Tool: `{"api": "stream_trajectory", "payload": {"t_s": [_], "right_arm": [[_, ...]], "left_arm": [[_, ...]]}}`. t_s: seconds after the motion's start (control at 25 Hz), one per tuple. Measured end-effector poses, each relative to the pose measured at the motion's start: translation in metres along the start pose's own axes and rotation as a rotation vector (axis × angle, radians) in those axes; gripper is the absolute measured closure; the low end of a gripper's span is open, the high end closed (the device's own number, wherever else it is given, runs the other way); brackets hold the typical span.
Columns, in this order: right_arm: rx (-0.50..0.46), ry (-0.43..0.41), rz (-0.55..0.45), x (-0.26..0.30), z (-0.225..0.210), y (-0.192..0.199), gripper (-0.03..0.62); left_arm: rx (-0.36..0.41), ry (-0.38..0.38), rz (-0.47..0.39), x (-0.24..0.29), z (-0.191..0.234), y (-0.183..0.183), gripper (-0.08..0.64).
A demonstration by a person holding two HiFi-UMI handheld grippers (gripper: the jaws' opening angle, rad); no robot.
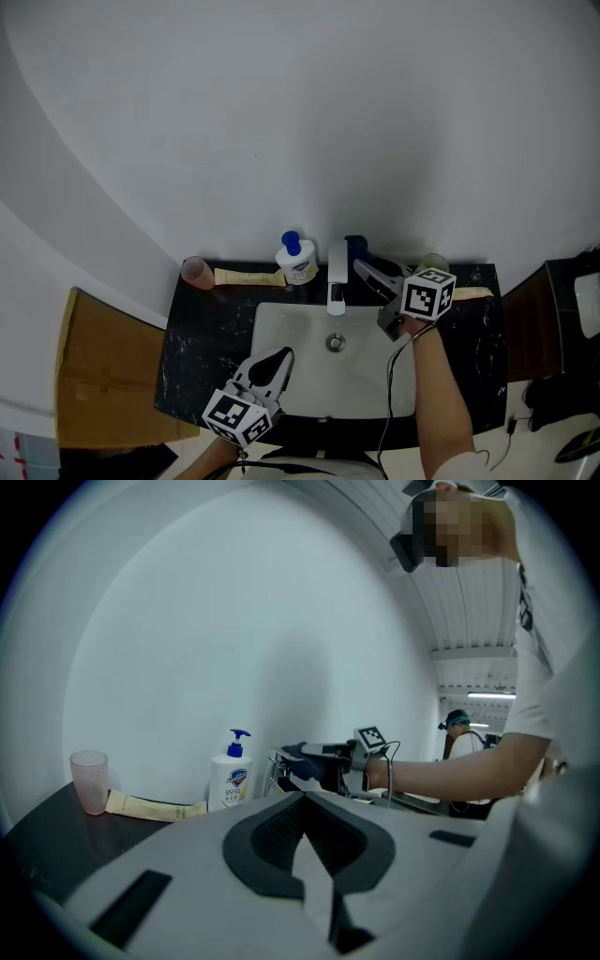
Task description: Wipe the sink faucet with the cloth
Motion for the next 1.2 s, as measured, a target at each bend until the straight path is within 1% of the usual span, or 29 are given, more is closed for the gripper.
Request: {"api": "stream_trajectory", "payload": {"t_s": [0.04, 0.08, 0.16, 0.32, 0.4, 0.48, 0.52, 0.6, 0.64, 0.68, 0.72, 0.8, 0.88, 0.96, 1.0, 1.08, 1.2], "right_arm": [[0.0, -0.029, -0.029, 0.001, 0.006, -0.008, 0.489], [-0.012, -0.039, -0.035, 0.003, 0.01, -0.012, 0.489], [-0.048, -0.013, -0.001, 0.007, 0.008, -0.01, 0.489], [-0.047, 0.124, 0.118, 0.006, -0.019, 0.021, 0.489], [-0.04, 0.192, 0.19, 0.007, -0.032, 0.039, 0.489], [-0.063, 0.247, 0.273, 0.008, -0.039, 0.052, 0.489], [-0.101, 0.266, 0.334, 0.009, -0.04, 0.059, 0.489], [-0.206, 0.28, 0.463, 0.008, -0.037, 0.075, 0.489], [-0.255, 0.282, 0.503, 0.005, -0.035, 0.083, 0.489], [-0.294, 0.281, 0.514, 0.002, -0.031, 0.088, 0.489], [-0.326, 0.274, 0.502, -0.001, -0.027, 0.092, 0.489], [-0.411, 0.228, 0.448, -0.006, -0.012, 0.096, 0.489], [-0.569, 0.17, 0.42, -0.009, 0.006, 0.099, 0.489], [-0.735, 0.121, 0.422, -0.008, 0.022, 0.1, 0.489], [-0.797, 0.097, 0.424, -0.007, 0.027, 0.099, 0.489], [-0.868, 0.067, 0.417, -0.006, 0.035, 0.099, 0.489], [-0.915, 0.069, 0.402, -0.01, 0.04, 0.1, 0.489]], "left_arm": [[0.0, 0.001, -0.001, 0.0, 0.0, 0.0, 0.558], [-0.001, 0.002, -0.002, 0.0, 0.0, 0.0, 0.558], [0.001, -0.001, -0.002, 0.0, -0.001, -0.002, 0.558], [0.006, -0.023, 0.011, -0.002, -0.002, -0.013, 0.558], [0.005, -0.023, 0.008, -0.006, 0.0, -0.01, 0.558], [0.004, -0.021, 0.004, -0.009, 0.001, -0.007, 0.558], [0.005, -0.024, 0.005, -0.01, 0.002, -0.008, 0.558], [0.007, -0.031, 0.008, -0.012, 0.001, -0.01, 0.558], [0.007, -0.032, 0.008, -0.013, 0.001, -0.011, 0.558], [0.006, -0.03, 0.005, -0.013, 0.001, -0.01, 0.558], [0.006, -0.027, 0.002, -0.014, 0.002, -0.01, 0.558], [0.005, -0.03, 0.002, -0.014, 0.002, -0.013, 0.558], [0.004, -0.026, -0.002, -0.017, 0.002, -0.011, 0.558], [0.001, -0.015, -0.011, -0.021, 0.002, -0.004, 0.558], [0.001, -0.013, -0.013, -0.021, 0.003, -0.002, 0.558], [0.001, -0.016, -0.012, -0.024, 0.003, -0.001, 0.558], [0.006, -0.023, -0.013, -0.029, 0.002, -0.004, 0.558]]}}
Point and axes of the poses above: the fingertips, and each gripper's own axes: x forward along the fingers, z to its left, y out of its underside, the point moved 9 cm from there along -x, backward along the fingers, and after that the axes turned 11 degrees about -z, right-handed, at the moved point
